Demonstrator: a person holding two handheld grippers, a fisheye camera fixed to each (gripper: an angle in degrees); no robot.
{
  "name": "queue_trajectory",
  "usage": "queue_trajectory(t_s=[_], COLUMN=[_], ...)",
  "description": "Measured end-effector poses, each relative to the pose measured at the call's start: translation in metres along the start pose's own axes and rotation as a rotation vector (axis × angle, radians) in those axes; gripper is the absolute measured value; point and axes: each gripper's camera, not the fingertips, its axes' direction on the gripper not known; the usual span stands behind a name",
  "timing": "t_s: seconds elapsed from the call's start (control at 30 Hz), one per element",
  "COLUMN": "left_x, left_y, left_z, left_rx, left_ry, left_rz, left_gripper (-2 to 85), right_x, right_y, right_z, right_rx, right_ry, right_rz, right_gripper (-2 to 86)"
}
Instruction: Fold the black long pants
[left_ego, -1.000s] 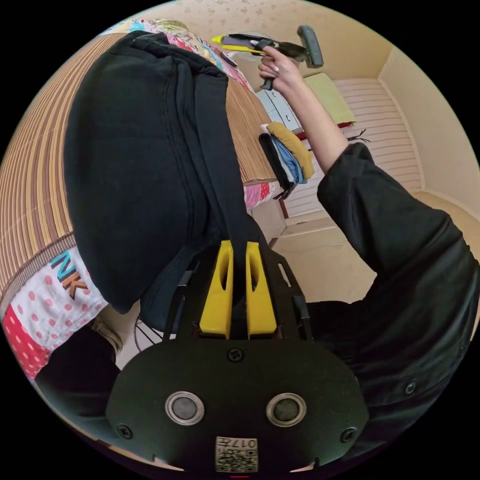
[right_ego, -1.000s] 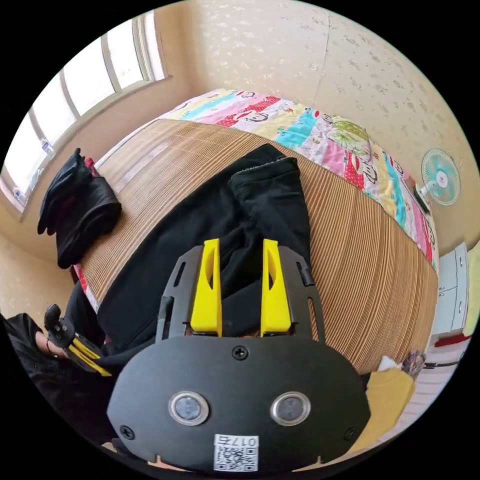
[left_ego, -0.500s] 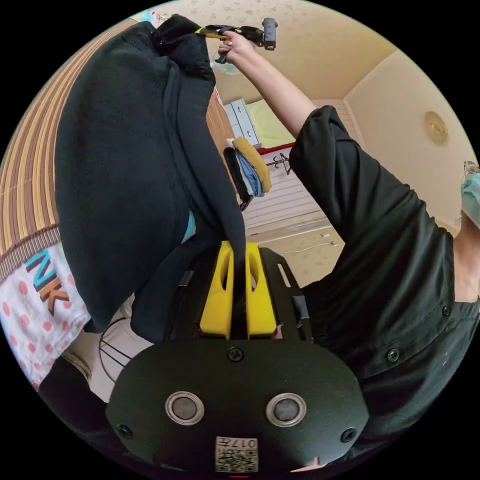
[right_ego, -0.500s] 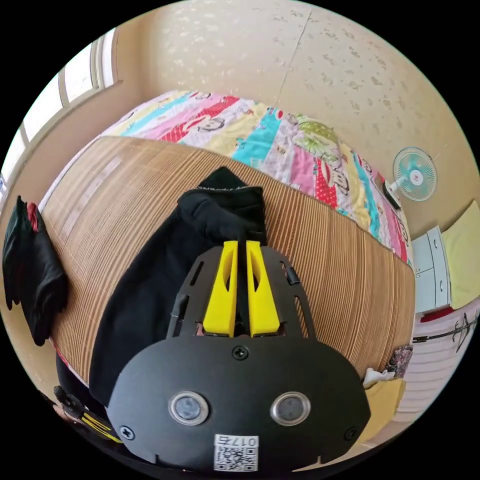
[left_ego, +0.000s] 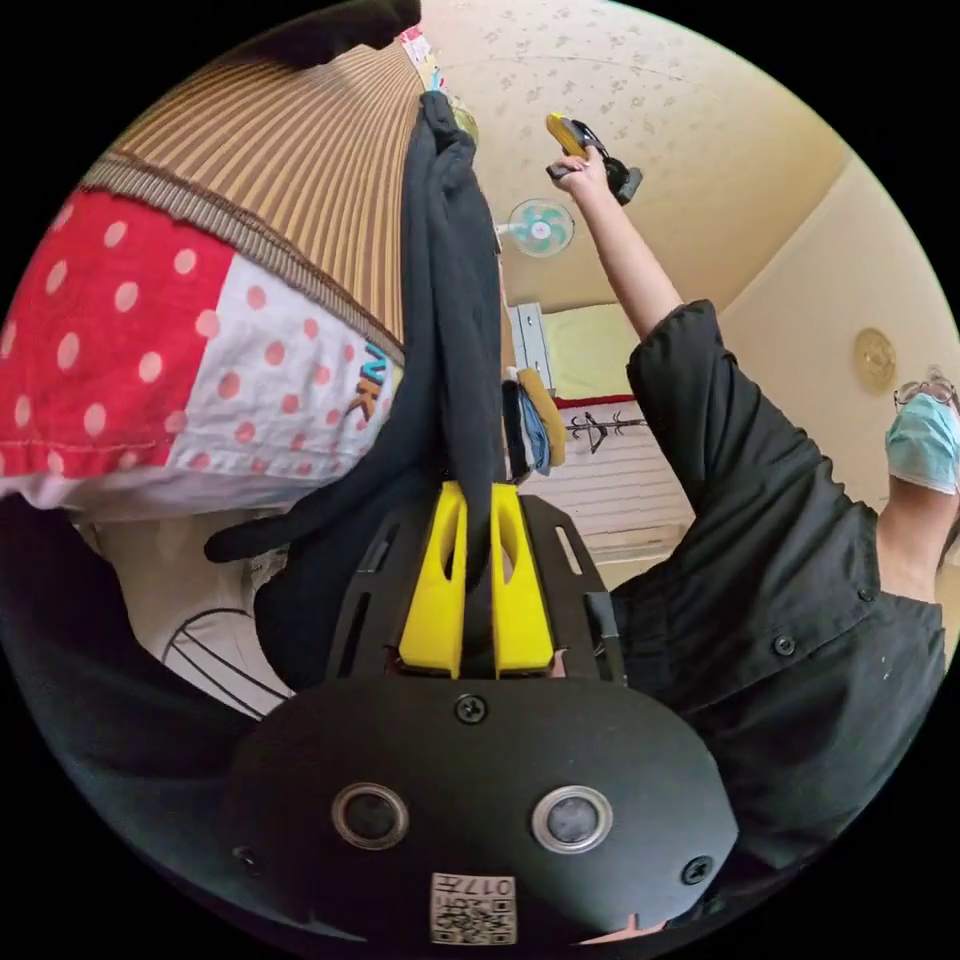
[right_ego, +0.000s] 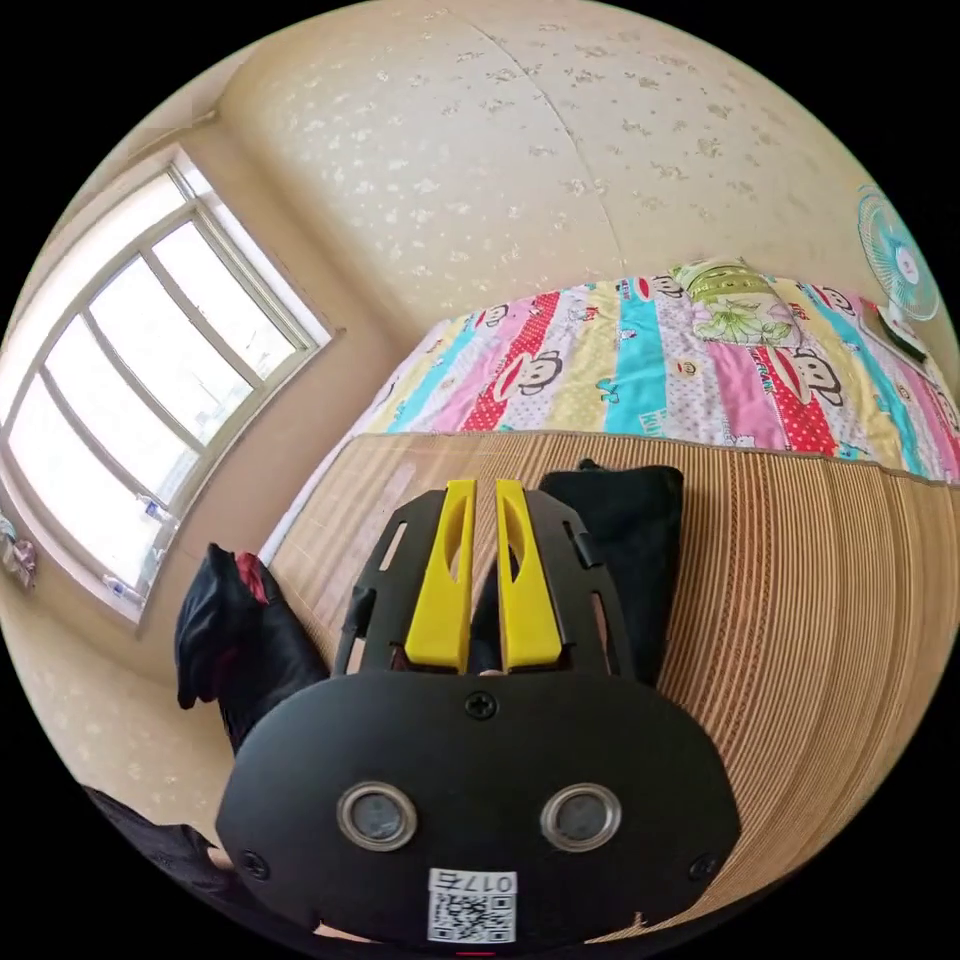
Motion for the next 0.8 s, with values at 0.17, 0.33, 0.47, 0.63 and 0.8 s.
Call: queue_trajectory(t_s=[0.17,0.33,0.47,0.63,0.8], left_x=[0.011,0.027,0.049,0.050,0.028], left_y=[-0.002,0.001,0.011,0.022,0.019], left_z=[0.013,0.019,0.033,0.054,0.065], left_rx=[-0.040,-0.035,-0.057,-0.096,-0.154], left_ry=[-0.089,-0.217,-0.205,-0.182,-0.258], left_rz=[0.009,0.040,0.115,0.115,-0.057], left_gripper=[6.7,8.6,9.7,10.5,10.9], right_x=[-0.018,-0.019,-0.025,-0.059,-0.065], right_y=[0.107,0.243,0.284,0.228,0.154], right_z=[0.004,-0.026,-0.037,-0.027,0.049], right_rx=[-0.205,-0.202,-0.156,-0.071,-0.165], right_ry=[-0.001,-0.083,-0.086,-0.034,0.156], right_rz=[-0.108,-0.017,0.038,-0.037,-0.016], right_gripper=[8.2,9.0,9.4,11.3,11.7])
